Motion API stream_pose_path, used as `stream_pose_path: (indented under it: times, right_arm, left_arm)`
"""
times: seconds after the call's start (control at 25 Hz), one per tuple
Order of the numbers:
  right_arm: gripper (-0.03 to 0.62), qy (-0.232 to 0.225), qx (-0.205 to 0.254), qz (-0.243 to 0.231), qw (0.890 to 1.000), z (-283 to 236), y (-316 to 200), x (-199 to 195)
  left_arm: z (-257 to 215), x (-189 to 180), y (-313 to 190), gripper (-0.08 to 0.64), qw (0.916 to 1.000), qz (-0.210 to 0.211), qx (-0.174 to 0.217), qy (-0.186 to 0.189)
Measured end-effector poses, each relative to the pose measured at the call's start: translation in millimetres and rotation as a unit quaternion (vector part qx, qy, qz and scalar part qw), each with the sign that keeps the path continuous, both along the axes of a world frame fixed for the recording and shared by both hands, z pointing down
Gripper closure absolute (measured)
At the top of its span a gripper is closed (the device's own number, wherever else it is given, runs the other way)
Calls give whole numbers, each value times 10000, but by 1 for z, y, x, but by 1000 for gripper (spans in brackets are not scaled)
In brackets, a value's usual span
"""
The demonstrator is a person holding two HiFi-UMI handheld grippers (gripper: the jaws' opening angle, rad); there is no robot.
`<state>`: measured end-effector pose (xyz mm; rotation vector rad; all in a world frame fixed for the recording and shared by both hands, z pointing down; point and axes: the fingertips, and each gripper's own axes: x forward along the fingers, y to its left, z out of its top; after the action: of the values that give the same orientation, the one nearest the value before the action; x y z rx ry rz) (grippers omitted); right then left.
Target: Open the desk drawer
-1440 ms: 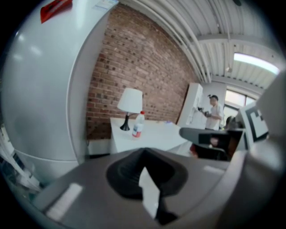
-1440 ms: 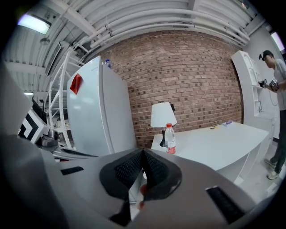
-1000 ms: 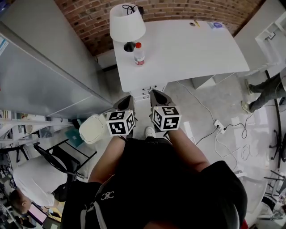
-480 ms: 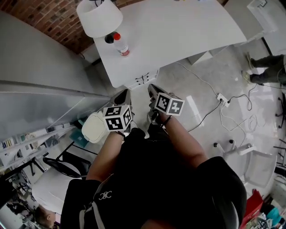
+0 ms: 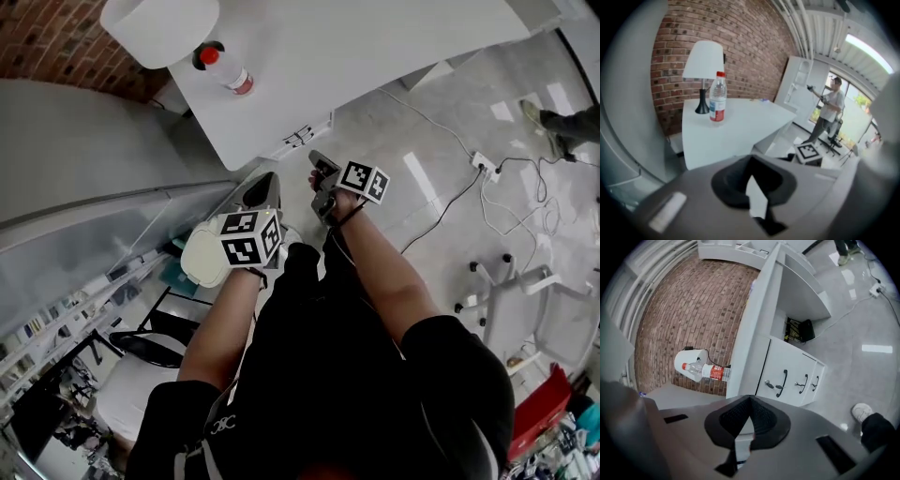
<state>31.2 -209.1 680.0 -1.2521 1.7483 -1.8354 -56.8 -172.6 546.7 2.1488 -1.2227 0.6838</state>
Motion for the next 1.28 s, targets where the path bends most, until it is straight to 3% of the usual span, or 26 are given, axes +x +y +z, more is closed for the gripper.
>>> stream_pose_path:
  times: [0.08,0.24,0.4,0.52,0.6,1.04,1.28]
  right_arm:
    - [603,-100,-116,168,9997,25,-9,0]
    - [603,116,-532,227,9983,81,-25,-2]
    - [603,-47,-904,385,9951,126,-41,1]
    - [594,-163,-880,423,9951,141,-59,2]
    - [531,-288,-821,441,9952,143,-71,-3]
    - [535,-49,-1113,532,9923,173,-102,-16]
    - [577,-372,-733,410,9958,167,-104,-20]
  left_arm:
    - [7,-6,0,561,10000,-44,-73,-26]
    - [21,-14,0,561,9996,-108,-230,-157]
    - [32,-20,1,561,9986,-242,-370,-282]
    - [39,-24,6,561,9974,-382,-507,-331]
    - [43,-29,14,561,9965,-494,-588,-341]
    - [57,-42,30,561,9929,-848,-732,-404]
    - [64,-44,25,561,9921,-904,-789,-366]
